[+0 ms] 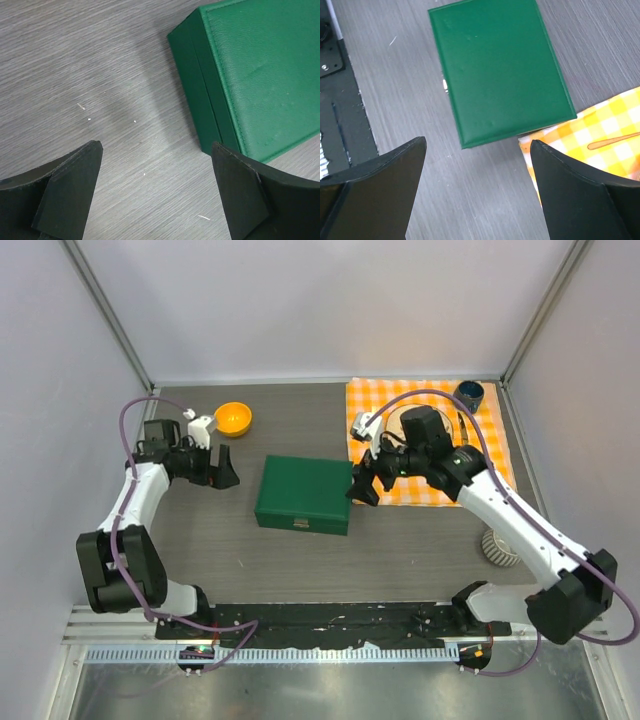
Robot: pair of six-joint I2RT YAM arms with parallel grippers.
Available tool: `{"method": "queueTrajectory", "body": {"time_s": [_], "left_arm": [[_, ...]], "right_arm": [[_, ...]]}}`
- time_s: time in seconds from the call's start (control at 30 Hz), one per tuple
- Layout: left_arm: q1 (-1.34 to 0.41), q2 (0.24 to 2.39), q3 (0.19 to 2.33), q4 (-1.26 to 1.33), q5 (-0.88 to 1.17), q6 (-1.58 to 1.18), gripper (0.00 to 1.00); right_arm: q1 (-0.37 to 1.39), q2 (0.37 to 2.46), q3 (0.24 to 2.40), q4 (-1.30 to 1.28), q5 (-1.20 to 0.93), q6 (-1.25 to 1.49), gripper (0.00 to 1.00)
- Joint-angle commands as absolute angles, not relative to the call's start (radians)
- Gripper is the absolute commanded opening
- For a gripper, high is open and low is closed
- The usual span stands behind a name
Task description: Organize the mixed jewelry
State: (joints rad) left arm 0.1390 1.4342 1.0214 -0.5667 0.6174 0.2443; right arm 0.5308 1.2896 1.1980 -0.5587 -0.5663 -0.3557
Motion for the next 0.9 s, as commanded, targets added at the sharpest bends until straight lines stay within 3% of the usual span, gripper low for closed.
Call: {"method": "queueTrajectory", "body": {"time_s": [0.0,0.2,0.43,0.87], "left_arm": [[0.129,1.355,1.022,-0.583,0.652,0.243,0.95],[0.009,1.319,1.057,-0.581,0.611,0.218,0.95],[-0.276,1.327,1.075,-0.532,0.445,0.232,0.95],[-0.587,1.514,1.045,-0.405,0.143,0.287,0.95]], "right_arm": [[0.546,1.192,1.167,-0.611,-0.508,-0.379,0.91],[0.545,1.181,1.105,-0.563,-0.462,-0.350,0.91],[0.546,1.164,1.026,-0.519,-0.368,-0.356,0.91],[0.546,1.169,0.953,-0.502,-0.298,-0.376,0.91]]}}
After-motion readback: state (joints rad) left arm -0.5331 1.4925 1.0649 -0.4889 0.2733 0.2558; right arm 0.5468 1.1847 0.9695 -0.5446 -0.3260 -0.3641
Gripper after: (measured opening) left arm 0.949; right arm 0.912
